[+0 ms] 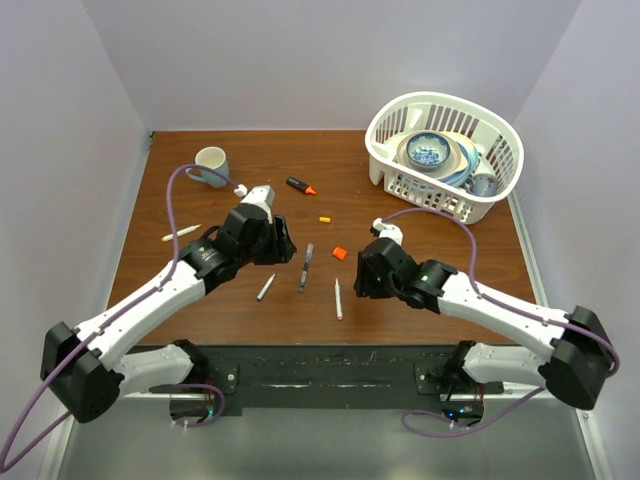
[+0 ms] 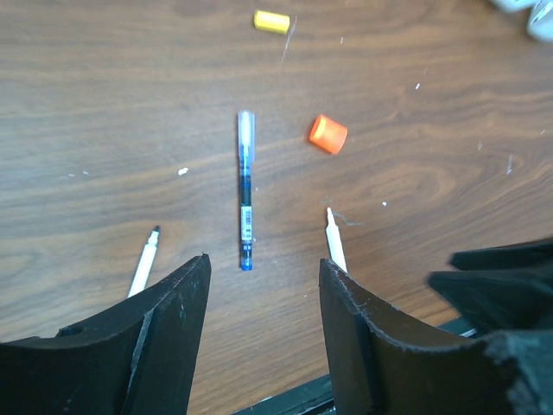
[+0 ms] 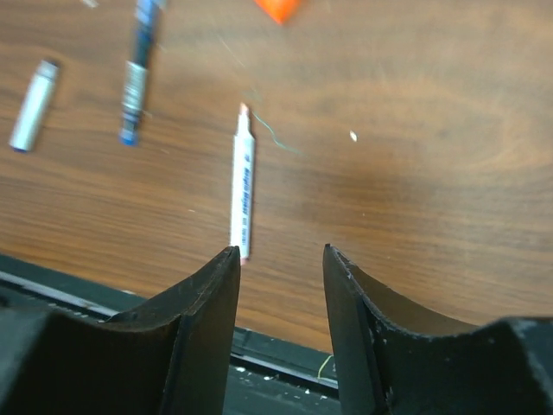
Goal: Insert the pens into the pen caps
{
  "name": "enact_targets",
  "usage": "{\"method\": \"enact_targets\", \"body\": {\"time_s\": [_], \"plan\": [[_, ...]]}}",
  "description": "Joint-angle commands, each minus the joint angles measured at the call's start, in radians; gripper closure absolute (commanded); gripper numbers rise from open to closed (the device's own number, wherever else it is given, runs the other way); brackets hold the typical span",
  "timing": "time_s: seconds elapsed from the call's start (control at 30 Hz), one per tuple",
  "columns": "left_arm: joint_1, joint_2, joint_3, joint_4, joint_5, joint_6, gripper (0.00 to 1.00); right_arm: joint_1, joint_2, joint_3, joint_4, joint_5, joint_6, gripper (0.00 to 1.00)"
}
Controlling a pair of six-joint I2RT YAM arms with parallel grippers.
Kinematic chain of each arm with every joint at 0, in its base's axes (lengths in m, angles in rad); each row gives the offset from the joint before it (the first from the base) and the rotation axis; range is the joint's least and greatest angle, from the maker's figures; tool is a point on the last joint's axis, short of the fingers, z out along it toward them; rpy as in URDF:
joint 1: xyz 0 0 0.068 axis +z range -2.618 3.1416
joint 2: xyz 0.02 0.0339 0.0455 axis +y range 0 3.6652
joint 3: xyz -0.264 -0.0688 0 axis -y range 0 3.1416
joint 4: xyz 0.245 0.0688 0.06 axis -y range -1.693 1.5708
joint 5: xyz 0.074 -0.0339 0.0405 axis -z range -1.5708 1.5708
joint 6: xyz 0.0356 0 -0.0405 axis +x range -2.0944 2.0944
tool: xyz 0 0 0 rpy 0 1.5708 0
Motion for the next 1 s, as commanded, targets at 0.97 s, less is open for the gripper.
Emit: {"method": "enact_targets", "body": {"time_s": [0.97], "plan": [[0.006,-0.189,-0.18,0.084,0.03,0.031,0.38,0.194,0.419,0.052,0.106,0.087,0.114,0.73]]}}
